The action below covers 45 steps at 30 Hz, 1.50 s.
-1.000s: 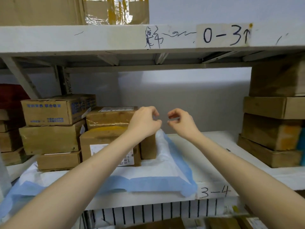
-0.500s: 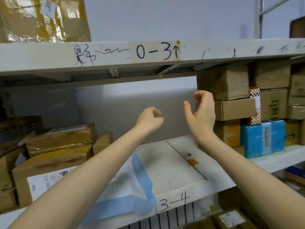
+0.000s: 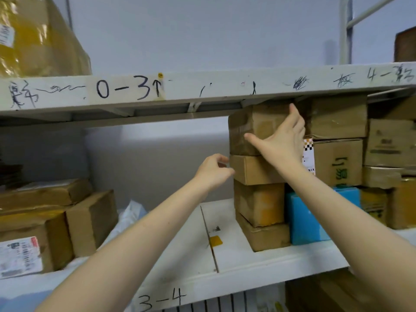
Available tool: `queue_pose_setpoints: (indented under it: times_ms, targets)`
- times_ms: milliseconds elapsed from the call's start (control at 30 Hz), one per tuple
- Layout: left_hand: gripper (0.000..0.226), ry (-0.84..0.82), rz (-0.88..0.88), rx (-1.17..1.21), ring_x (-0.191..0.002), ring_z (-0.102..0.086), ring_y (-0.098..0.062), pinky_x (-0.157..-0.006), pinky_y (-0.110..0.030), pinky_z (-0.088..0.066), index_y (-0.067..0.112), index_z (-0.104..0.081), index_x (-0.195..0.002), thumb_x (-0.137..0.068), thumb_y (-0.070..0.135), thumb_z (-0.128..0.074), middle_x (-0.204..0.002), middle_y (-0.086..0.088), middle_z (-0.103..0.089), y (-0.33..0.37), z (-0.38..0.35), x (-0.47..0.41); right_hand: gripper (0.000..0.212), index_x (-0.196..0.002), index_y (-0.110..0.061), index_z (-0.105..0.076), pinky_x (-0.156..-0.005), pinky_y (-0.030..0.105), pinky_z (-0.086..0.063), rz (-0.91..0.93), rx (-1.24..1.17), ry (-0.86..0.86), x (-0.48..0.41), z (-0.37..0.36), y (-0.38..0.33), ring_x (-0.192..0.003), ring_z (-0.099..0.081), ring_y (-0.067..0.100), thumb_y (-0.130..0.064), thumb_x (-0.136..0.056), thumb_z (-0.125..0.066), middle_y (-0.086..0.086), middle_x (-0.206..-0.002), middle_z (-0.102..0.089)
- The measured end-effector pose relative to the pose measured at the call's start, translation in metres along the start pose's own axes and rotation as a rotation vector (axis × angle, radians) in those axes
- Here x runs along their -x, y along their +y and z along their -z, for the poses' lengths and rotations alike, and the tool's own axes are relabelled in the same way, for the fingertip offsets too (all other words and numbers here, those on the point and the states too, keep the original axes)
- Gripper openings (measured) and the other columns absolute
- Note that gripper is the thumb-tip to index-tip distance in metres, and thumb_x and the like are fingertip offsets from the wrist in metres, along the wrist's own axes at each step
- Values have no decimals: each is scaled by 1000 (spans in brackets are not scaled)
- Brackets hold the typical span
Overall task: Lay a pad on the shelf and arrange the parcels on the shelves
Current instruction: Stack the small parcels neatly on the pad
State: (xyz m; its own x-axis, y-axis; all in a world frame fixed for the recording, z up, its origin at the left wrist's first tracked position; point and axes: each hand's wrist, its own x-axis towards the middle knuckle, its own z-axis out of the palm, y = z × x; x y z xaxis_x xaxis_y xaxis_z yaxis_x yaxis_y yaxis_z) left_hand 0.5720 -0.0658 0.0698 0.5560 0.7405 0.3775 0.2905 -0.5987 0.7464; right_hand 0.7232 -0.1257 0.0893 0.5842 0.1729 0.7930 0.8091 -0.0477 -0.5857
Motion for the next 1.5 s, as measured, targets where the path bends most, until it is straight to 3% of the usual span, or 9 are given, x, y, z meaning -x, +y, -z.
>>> queue_pose_setpoints:
  times_ms: [400,633,800,1000,1133,1233,1333,1400,1500]
  targets:
    - [50,-129,51,119,-99,-53,-13,-80,-27,-43,14,-44,-138,-90,10,-58,-119,-2,-53,3,-16,11,117,-149,-19,-9,-107,43,-33,47,-133,-135,0,8,-24,-132,-31,34,-50,-61,-80,15,-143,-28]
    - [24,201,303,470,-87,-61,-20,-74,-32,-44,16,-46,-119,-99,19,-33,-101,-6,-57,-20,30,14,117,-148,-25,-9,-109,41,-35,193,-296,-288,30,-13,-53,-135,-29,25,-47,-61,-83,7,-146,-23]
    - [48,497,370,869,-109,-57,-28,-94,-45,-42,15,-41,-139,-100,40,-29,-129,-16,-54,-50,82,28,115,-148,-27,-8,-106,35,-31,282,-390,-427,55,-32,-82,-133,-28,22,-41,-62,-84,5,-145,-23]
    - [86,325,496,1012,-106,-56,-40,-88,-59,-45,19,-50,-127,-68,82,-50,-120,-14,-59,-79,130,59,122,-149,-31,-2,-109,43,-33,396,-490,-667,93,-58,-96,-135,-22,21,-43,-56,-80,-1,-148,-16]
    - [85,347,559,1035,-113,-52,-47,-82,-73,-41,19,-49,-130,-61,60,-77,-127,-18,-55,-89,163,76,124,-149,-34,-2,-113,45,-29,575,-556,-676,106,-70,-103,-138,-19,17,-40,-55,-84,-3,-150,-16]
    - [50,439,476,1126,-108,-59,-40,-93,-67,-42,17,-60,-117,-76,44,-72,-115,-15,-66,-90,173,90,124,-150,-30,-4,-115,48,-25,620,-607,-709,118,-83,-111,-141,-17,18,-38,-57,-86,0,-152,-15]
    - [40,606,402,1150,-102,-62,-33,-89,-59,-49,19,-58,-116,-81,35,-70,-108,-10,-69,-95,178,107,108,-149,-31,-10,-116,31,-18,489,-769,-797,137,-88,-126,-140,-15,11,-55,-66,-74,-4,-150,-17]
    - [44,661,369,1157,-103,-61,-31,-87,-55,-52,18,-56,-119,-80,31,-73,-113,-10,-65,-101,181,118,99,-147,-31,-16,-108,20,-21,199,-900,-814,149,-96,-137,-131,-23,3,-53,-70,-75,-6,-144,-20]
    - [38,632,350,1132,-109,-61,-30,-89,-52,-53,15,-58,-113,-80,24,-74,-118,-14,-62,-106,182,128,89,-126,-41,-37,-105,39,-43,-234,-1016,-932,158,-115,-146,-124,-46,13,-53,-54,-87,-2,-139,-38]
